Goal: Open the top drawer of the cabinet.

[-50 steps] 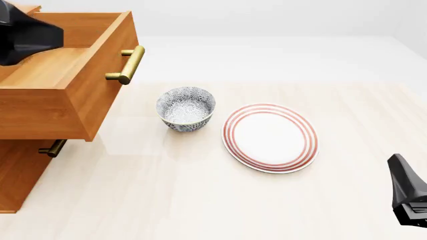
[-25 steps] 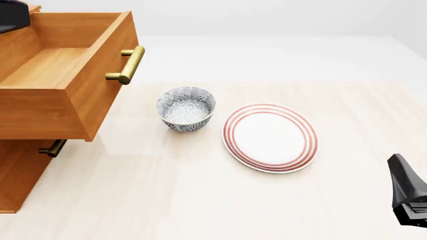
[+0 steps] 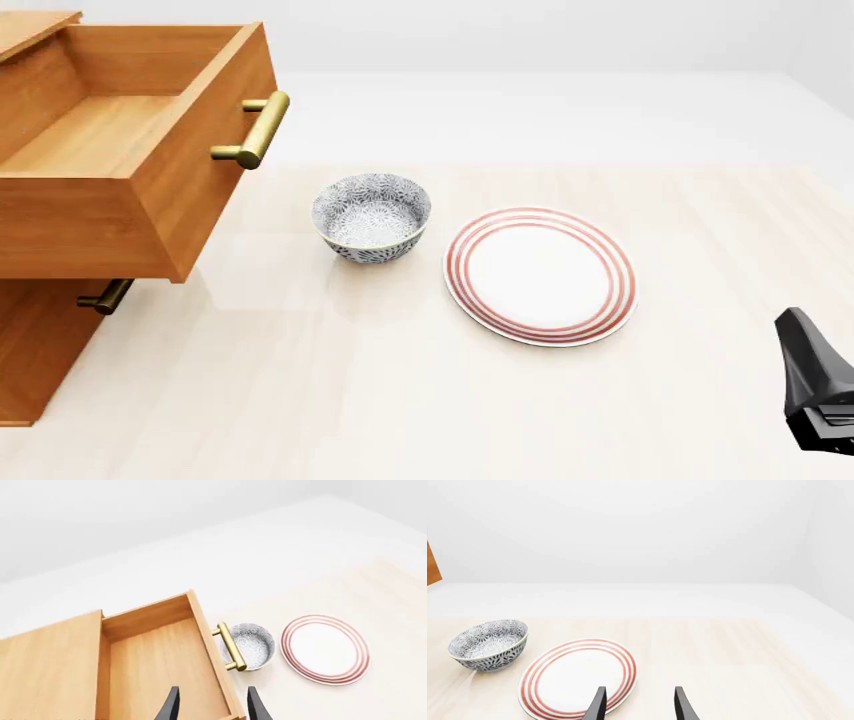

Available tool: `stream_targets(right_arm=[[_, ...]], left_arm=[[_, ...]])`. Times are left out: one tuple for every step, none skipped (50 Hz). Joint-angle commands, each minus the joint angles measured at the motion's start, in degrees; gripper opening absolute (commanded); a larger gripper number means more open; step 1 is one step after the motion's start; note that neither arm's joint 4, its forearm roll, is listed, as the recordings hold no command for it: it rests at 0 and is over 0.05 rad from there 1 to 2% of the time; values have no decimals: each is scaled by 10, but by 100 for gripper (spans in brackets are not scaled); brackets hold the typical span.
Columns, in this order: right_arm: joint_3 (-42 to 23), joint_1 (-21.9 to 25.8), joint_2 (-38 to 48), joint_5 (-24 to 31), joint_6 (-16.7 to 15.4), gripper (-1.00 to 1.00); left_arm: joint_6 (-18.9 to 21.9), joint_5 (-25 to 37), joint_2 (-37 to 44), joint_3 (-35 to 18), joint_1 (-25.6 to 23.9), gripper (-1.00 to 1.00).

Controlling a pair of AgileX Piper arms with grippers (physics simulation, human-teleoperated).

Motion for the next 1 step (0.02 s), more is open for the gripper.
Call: stream_targets(right_arm=[[0,0,-1,0,0,100]], left_arm=[[4,6,-11,-21,16,100]])
